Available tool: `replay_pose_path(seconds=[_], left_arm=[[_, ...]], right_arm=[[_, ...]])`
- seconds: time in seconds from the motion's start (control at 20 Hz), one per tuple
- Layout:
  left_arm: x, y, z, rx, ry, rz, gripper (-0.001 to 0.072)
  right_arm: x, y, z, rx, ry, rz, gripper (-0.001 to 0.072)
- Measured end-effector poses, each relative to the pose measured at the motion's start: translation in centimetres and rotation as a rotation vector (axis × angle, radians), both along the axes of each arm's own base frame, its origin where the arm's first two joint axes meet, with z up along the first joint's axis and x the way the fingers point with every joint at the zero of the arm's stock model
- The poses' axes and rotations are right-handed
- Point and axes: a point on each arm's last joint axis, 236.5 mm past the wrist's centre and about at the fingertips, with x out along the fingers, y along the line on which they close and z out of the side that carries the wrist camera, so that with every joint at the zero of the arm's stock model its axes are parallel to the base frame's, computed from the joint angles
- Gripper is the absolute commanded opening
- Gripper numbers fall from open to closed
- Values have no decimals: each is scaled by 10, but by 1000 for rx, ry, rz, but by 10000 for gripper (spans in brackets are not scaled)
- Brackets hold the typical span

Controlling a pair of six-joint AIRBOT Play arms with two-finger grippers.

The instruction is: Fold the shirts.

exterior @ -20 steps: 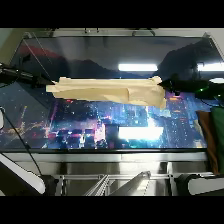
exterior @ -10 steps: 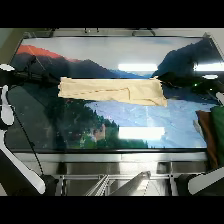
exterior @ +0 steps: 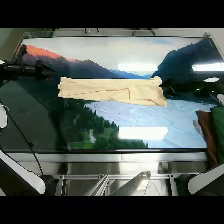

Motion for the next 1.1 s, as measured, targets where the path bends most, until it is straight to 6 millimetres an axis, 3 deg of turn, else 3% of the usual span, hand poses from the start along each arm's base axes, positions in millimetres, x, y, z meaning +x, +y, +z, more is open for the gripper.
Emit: replay_pose_path(seconds=[0.05,0.15,0.2,0.3,0.5,0.75,0.95,1.05,1.1], left_arm=[[-1,-19,4,-6,-6,-33,0],[-6,-62,2,4,-7,-111,1],[-8,-86,-2,20,-11,-146,1],[-13,-131,-18,68,-14,-214,1],[-25,-212,-71,192,-11,-312,1],[-40,-278,-122,282,2,-375,16],[-45,-306,-126,249,15,-365,16],[-49,-320,-113,170,35,-360,11],[-51,-326,-97,101,45,-358,8]], right_arm=[[-2,13,-5,11,17,19,570],[-6,35,-17,20,49,48,133],[-6,44,-20,31,59,47,21],[-3,53,-23,40,59,39,22],[-2,52,-9,68,47,34,22],[-10,50,69,162,-36,82,22],[-20,58,147,226,-161,132,22],[-26,67,179,251,-216,160,22],[-29,73,191,260,-235,174,21]])
